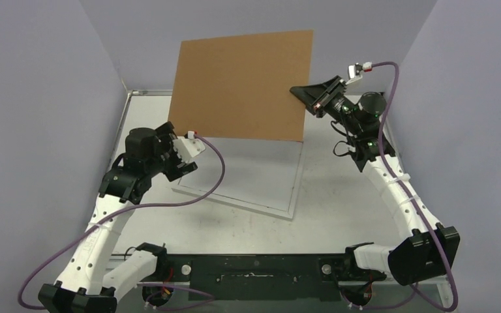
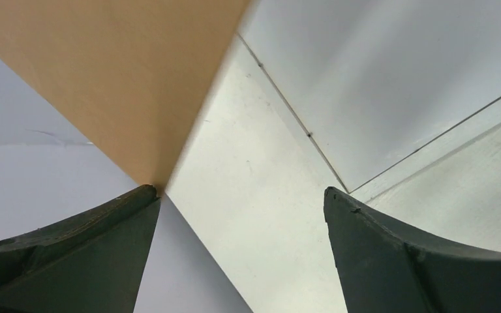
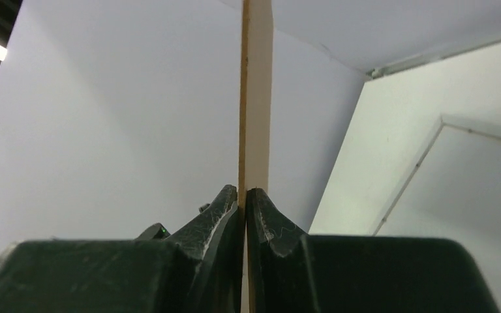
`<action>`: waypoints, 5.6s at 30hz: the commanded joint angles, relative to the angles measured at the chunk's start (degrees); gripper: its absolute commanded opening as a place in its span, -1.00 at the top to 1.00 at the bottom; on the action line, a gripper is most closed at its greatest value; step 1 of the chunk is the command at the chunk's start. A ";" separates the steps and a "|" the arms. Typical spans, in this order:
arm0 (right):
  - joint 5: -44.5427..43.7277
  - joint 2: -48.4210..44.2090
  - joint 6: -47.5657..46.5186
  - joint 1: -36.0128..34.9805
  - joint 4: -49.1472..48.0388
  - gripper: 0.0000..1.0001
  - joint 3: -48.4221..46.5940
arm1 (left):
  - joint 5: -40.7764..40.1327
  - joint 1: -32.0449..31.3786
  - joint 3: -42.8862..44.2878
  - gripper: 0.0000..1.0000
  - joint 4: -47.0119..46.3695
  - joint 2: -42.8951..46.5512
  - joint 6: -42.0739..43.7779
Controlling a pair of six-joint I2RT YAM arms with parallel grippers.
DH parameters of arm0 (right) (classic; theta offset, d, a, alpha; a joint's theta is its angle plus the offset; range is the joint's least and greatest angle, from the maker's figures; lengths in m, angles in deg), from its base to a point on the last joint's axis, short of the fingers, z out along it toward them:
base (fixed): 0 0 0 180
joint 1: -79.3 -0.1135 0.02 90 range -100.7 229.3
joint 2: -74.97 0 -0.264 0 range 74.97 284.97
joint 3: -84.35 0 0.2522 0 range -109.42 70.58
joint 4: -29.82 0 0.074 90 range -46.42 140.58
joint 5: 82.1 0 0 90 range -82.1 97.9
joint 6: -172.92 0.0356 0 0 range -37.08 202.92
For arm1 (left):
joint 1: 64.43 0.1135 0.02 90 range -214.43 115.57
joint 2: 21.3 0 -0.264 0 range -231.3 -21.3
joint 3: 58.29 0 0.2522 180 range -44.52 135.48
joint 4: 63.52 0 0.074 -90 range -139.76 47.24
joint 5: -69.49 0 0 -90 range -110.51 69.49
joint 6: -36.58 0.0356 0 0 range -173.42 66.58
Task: Put the photo into the frame
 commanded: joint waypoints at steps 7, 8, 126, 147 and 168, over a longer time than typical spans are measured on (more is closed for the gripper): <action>-4.05 -4.65 -6.94 6.96 9.25 0.89 -10.10 | 10.19 6.10 2.57 -0.93 -1.42 -3.08 -8.02; -4.15 -4.99 -8.52 7.26 11.29 0.89 -10.76 | 11.50 7.22 2.35 -0.93 -2.69 -3.80 -9.20; -2.41 -5.93 -5.29 2.04 -3.75 0.89 23.24 | 27.94 21.78 10.30 0.71 -6.66 -52.31 -42.48; -3.00 -4.68 -4.36 1.05 -6.66 0.89 25.73 | 28.71 21.51 9.50 0.75 -5.92 -51.60 -42.68; -4.63 -2.87 -2.37 -0.26 -10.88 0.89 27.76 | 28.67 21.49 9.45 0.78 -5.53 -51.95 -41.72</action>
